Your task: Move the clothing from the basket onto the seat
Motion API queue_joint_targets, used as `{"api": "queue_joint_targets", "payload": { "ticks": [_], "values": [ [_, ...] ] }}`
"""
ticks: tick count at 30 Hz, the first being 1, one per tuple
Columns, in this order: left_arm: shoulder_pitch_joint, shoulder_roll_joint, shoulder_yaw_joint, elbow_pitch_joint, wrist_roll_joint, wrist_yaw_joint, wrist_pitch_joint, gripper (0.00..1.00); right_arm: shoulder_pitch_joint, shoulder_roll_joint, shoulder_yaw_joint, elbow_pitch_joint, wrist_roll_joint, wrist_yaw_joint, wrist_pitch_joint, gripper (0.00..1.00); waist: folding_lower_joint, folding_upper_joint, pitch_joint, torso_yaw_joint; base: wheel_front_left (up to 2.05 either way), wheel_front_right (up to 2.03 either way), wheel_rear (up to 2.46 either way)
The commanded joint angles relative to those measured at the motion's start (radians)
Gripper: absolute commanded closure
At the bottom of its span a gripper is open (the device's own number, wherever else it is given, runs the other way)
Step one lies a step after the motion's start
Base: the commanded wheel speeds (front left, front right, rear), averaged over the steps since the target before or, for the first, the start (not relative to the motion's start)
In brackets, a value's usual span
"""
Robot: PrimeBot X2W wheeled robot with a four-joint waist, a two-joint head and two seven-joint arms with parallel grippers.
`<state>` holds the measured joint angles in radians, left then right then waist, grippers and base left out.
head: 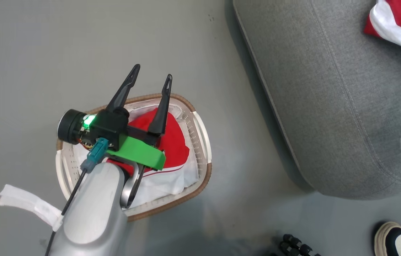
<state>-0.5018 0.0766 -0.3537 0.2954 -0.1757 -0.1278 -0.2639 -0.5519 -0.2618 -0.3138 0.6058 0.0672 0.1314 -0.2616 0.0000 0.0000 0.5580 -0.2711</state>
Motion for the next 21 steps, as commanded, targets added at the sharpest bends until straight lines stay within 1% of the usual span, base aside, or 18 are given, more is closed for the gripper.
{"api": "queue_joint_targets", "payload": {
  "ticks": [1, 5, 12, 15, 16, 21],
  "values": [
    [0.026, -0.002, 0.014, -0.008, 0.008, 0.004, -0.001, 0.00, 0.033, 0.007, 0.015, -0.015, 0.002, -0.001, -0.005, 0.00, 0.0000, 0.0000, -0.051, 0.028, 0.00, 0.00, 0.00],
    [0.063, -0.012, 0.060, -0.025, 0.017, 0.016, -0.001, 0.00, 0.064, 0.020, 0.071, -0.069, 0.022, -0.001, -0.005, 0.00, 0.0000, 0.0000, -0.090, 0.062, 0.00, 0.00, 0.00],
    [0.116, -0.021, 0.135, -0.040, 0.022, 0.042, -0.001, 0.00, 0.074, 0.072, 0.170, -0.176, 0.086, -0.001, -0.005, 0.00, 0.0000, 0.0000, -0.144, 0.140, 0.00, 0.00, 0.00],
    [0.135, -0.023, 0.163, -0.042, 0.025, 0.060, -0.001, 0.00, 0.080, 0.084, 0.220, -0.200, 0.101, -0.001, -0.005, 0.00, 0.0000, 0.0000, -0.167, 0.177, 0.00, 0.00, 0.00],
    [0.147, -0.024, 0.179, -0.039, 0.027, 0.067, -0.001, 0.00, 0.082, 0.092, 0.249, -0.208, 0.105, -0.001, -0.005, 0.00, 0.0000, 0.0000, -0.181, 0.200, 0.00, 0.00, 0.00],
    [0.180, -0.025, 0.211, -0.036, 0.010, 0.087, -0.001, 0.00, 0.098, 0.110, 0.293, -0.225, 0.121, -0.001, -0.005, 0.00, 0.0000, 0.0000, -0.216, 0.249, 0.00, 0.00, 0.00]
  ]
}}
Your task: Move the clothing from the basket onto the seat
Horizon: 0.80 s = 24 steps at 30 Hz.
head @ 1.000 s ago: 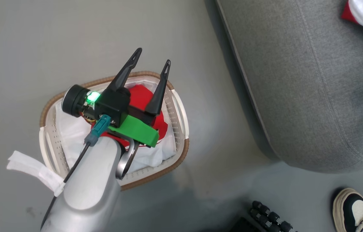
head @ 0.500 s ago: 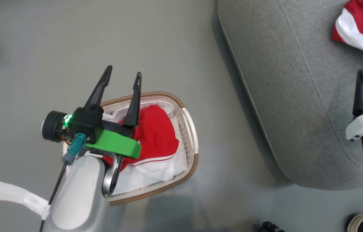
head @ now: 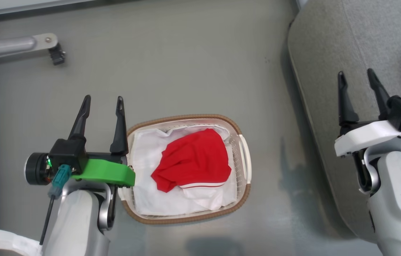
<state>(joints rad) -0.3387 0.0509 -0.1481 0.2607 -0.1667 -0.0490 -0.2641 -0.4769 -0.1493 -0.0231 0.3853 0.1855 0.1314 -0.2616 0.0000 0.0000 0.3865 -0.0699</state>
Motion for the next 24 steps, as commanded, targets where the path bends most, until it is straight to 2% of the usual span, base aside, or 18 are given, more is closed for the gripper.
{"api": "queue_joint_targets", "payload": {
  "ticks": [1, 8, 24],
  "values": [
    [0.021, 0.001, 0.010, -0.003, 0.007, 0.009, -0.001, 0.00, 0.028, 0.000, 0.010, -0.009, 0.004, -0.001, -0.005, 0.00, 0.0000, 0.0000, -0.051, 0.056, 0.00, 0.00, 0.00],
    [0.081, 0.001, 0.035, -0.006, 0.013, 0.016, -0.001, 0.00, 0.088, 0.028, 0.020, -0.001, 0.017, -0.001, -0.005, 0.00, 0.0000, 0.0000, -0.111, 0.087, 0.00, 0.00, 0.00],
    [0.250, 0.001, 0.060, -0.045, -0.005, 0.005, -0.001, 0.00, 0.243, 0.063, 0.064, 0.016, 0.027, -0.001, -0.005, 0.00, 0.0000, 0.0000, -0.238, 0.075, 0.00, 0.00, 0.00]
  ]
}}
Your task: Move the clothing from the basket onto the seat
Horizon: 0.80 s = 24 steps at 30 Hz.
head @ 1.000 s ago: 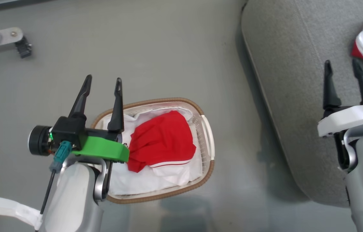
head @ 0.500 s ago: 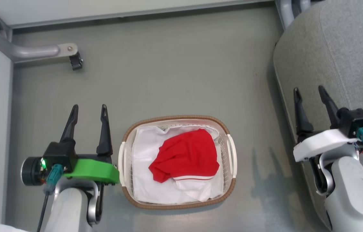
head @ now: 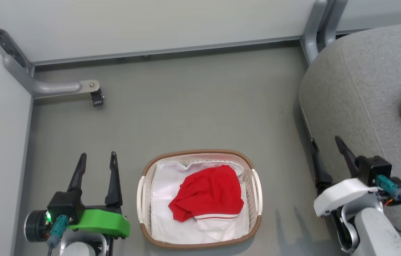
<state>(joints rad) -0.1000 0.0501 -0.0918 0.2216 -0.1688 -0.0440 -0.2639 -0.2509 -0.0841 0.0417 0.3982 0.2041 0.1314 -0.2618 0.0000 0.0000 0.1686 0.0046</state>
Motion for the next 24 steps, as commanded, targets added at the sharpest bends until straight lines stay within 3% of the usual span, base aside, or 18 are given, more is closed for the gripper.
{"api": "queue_joint_targets", "payload": {
  "ticks": [1, 13, 24],
  "values": [
    [0.023, 0.002, 0.001, -0.010, -0.005, 0.001, -0.001, 0.00, 0.028, 0.001, -0.001, 0.003, 0.009, -0.001, -0.005, 0.00, 0.0000, 0.0000, -0.028, 0.003, 0.00, 0.00, 0.00],
    [0.108, 0.002, 0.006, 0.009, -0.013, -0.013, -0.001, 0.00, 0.104, 0.020, 0.005, 0.011, 0.005, -0.001, -0.005, 0.00, 0.0000, 0.0000, -0.082, 0.020, 0.00, 0.00, 0.00],
    [0.050, 0.002, -0.057, 0.078, -0.052, -0.007, -0.001, 0.00, 0.052, 0.014, 0.008, -0.025, 0.005, -0.001, -0.005, 0.00, 0.0000, 0.0000, 0.007, 0.006, 0.00, 0.00, 0.00]
  ]
}}
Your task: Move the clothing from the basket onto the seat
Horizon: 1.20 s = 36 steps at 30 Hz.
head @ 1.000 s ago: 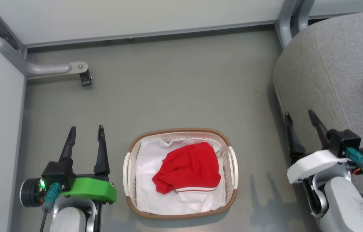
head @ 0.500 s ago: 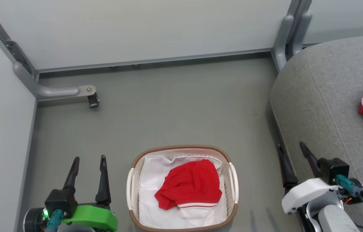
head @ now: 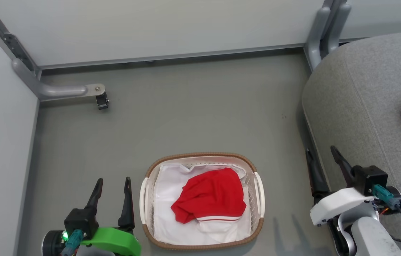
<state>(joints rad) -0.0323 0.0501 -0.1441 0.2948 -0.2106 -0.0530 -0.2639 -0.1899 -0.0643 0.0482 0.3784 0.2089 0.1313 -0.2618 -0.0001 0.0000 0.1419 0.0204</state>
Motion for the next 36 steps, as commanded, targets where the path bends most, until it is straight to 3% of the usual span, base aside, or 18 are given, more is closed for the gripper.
{"api": "queue_joint_targets", "payload": {
  "ticks": [1, 10, 21, 36],
  "values": [
    [-0.026, 0.002, -0.014, 0.018, -0.016, 0.001, -0.001, 0.00, -0.018, -0.007, 0.004, -0.012, 0.003, -0.001, -0.005, 0.00, 0.0001, 0.0000, 0.048, -0.013, 0.00, 0.00, 0.00],
    [-0.154, 0.003, -0.081, 0.155, -0.077, -0.010, -0.001, 0.00, -0.124, -0.007, 0.028, -0.094, 0.027, -0.001, -0.005, 0.00, 0.0001, 0.0000, 0.227, -0.055, 0.00, 0.00, 0.00],
    [-0.352, 0.003, -0.219, 0.298, -0.051, -0.030, -0.001, 0.00, -0.243, -0.011, 0.062, -0.172, 0.046, -0.001, -0.005, 0.00, 0.0001, 0.0000, 0.434, -0.102, 0.00, 0.00, 0.00],
    [-0.626, 0.004, -0.335, 0.540, 0.019, -0.030, -0.001, 0.00, -0.377, 0.006, 0.122, -0.275, 0.077, -0.001, -0.005, 0.00, 0.0001, 0.0000, 0.670, -0.175, 0.00, 0.00, 0.00]
  ]
}}
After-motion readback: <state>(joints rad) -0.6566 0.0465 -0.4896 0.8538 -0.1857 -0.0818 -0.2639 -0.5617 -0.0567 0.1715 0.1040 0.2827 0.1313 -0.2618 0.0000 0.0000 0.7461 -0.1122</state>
